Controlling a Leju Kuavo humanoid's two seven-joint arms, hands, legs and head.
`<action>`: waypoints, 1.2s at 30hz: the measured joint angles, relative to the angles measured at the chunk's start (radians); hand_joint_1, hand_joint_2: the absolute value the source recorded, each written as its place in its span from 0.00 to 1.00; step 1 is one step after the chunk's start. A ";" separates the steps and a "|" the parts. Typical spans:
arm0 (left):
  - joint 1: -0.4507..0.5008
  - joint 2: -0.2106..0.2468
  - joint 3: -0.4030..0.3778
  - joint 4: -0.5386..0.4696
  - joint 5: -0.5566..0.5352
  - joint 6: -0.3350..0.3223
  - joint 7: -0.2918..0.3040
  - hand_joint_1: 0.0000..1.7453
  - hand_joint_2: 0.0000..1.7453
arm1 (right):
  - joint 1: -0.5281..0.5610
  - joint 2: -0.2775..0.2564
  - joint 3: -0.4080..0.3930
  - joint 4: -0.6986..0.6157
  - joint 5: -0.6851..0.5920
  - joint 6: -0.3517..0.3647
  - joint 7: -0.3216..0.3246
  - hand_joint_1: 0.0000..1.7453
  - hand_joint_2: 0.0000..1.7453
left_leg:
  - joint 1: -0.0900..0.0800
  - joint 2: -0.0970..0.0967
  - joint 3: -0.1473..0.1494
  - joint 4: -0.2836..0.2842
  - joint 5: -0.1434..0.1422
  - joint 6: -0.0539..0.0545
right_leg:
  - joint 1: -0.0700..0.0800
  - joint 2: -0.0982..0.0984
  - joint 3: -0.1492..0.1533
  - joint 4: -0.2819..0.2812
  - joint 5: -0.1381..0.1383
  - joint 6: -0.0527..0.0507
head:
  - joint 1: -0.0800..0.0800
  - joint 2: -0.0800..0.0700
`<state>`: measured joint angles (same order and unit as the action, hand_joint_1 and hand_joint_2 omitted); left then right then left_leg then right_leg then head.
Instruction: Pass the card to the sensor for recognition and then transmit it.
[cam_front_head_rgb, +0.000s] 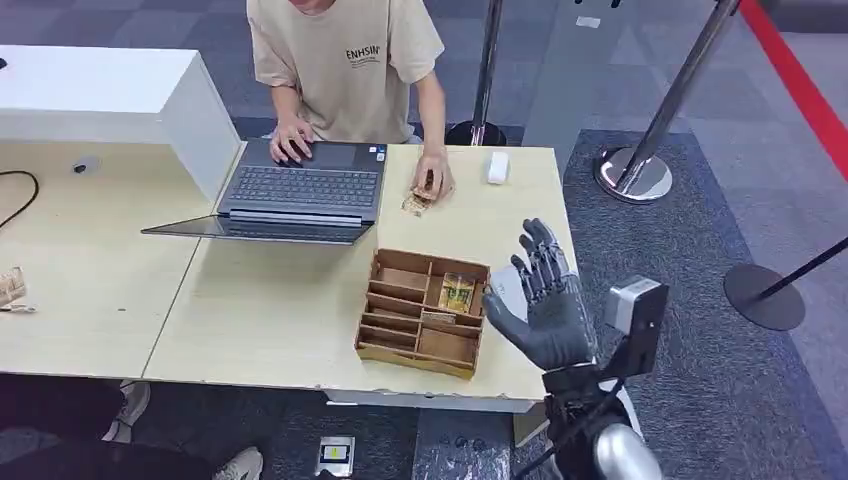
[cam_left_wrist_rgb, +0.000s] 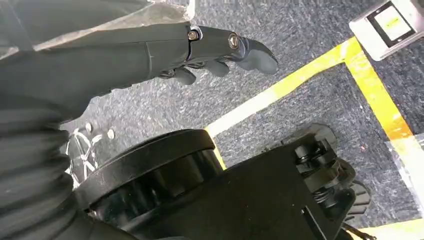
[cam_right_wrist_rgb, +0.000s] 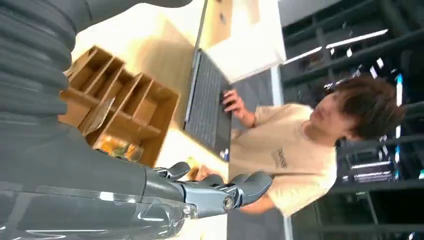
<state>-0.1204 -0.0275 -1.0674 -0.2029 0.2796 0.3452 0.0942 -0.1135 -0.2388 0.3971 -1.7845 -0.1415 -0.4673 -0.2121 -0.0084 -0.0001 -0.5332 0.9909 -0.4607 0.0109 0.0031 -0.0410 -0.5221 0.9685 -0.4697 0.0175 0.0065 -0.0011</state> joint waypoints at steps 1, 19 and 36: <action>0.000 0.000 -0.002 0.000 0.000 0.000 0.000 0.00 1.00 | -0.005 0.000 -0.001 0.001 -0.005 0.006 -0.005 0.00 1.00 | 0.000 0.000 0.000 0.000 0.000 0.000 | 0.000 0.000 0.000 0.000 0.000 0.000 | 0.000 0.000; -0.001 -0.001 -0.023 0.000 0.011 0.008 0.002 0.00 1.00 | -0.001 0.006 -0.017 0.039 -0.004 0.032 -0.043 0.00 1.00 | 0.000 0.000 0.000 0.000 0.000 0.000 | 0.000 0.000 0.000 0.000 0.000 0.000 | 0.000 0.000; -0.002 0.010 -0.024 0.000 0.010 -0.002 0.002 0.00 1.00 | -0.003 0.018 0.031 0.042 0.211 -0.090 0.083 0.00 1.00 | 0.000 0.000 0.000 0.000 0.000 0.000 | 0.000 0.000 0.000 0.000 0.000 0.000 | 0.000 0.000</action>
<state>-0.1220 -0.0179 -1.0914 -0.2029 0.2897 0.3433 0.0965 -0.1163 -0.2209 0.4280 -1.7422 0.0697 -0.5577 -0.1289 -0.0084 -0.0003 -0.5335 0.9909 -0.4607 0.0109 0.0031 -0.0410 -0.5220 0.9686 -0.4697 0.0174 0.0065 -0.0011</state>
